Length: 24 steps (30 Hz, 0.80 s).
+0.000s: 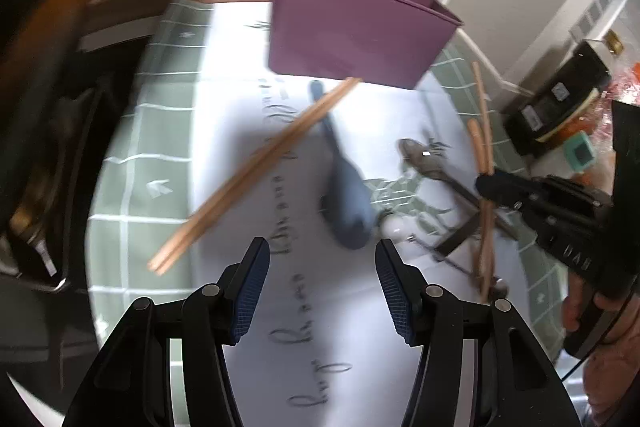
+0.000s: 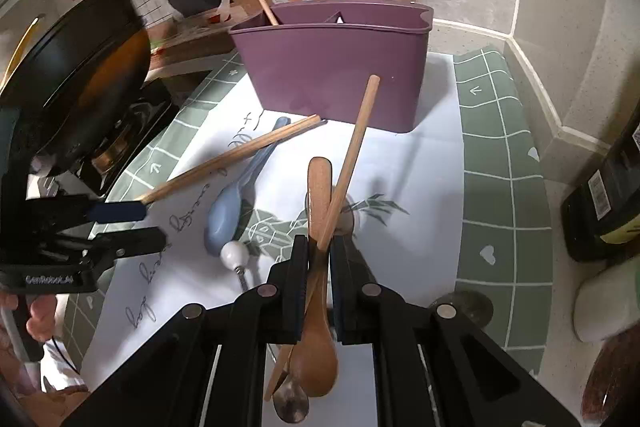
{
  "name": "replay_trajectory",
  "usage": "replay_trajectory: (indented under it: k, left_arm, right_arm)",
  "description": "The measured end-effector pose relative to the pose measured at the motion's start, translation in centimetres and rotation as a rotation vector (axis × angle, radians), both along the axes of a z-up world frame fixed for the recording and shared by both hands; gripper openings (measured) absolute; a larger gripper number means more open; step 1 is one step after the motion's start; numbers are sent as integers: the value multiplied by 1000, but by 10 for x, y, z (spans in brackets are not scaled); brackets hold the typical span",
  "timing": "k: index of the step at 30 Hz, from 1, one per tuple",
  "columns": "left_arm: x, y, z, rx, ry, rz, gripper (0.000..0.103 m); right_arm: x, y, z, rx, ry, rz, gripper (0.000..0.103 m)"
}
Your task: Organize utensils
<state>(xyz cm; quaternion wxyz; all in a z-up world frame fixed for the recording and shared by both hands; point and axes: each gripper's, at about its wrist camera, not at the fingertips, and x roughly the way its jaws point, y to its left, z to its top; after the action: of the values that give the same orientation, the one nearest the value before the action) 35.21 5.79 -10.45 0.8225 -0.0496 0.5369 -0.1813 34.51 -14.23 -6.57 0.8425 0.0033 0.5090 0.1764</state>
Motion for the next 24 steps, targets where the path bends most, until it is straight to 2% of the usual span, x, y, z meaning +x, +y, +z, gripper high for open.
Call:
replay_trajectory:
  k: [5,7,15,18,19,20,21,24]
  left_arm:
    - [23,-21,-4,-4,24,-15,56]
    - [40,-31,-8,-5,68,-7,56]
    - [97,-60,-23,132,136,52,53]
    - [110,-66,-30,161,140,58,37]
    - [112,-67,-29,174,125,54,29]
    - [112,-67,-30,181,123,45,16]
    - [111,-67,-30,180,125,40,11]
    - [99,-59,-29,137,135,26,9]
  right_arm:
    - [-2,-3,-1,6,4,-3,9]
    - [-3,-4,-1,5,3,-4,9]
    - [-4,-8,0,11,4,21,9]
    - [-2,-8,-1,14,10,30,9]
    - [-3,-9,-1,15,11,31,10]
    - [-2,-9,-2,16,13,33,10]
    - [-1,-10,-2,18,16,35,10]
    - [2,-13,-5,35,27,40,10]
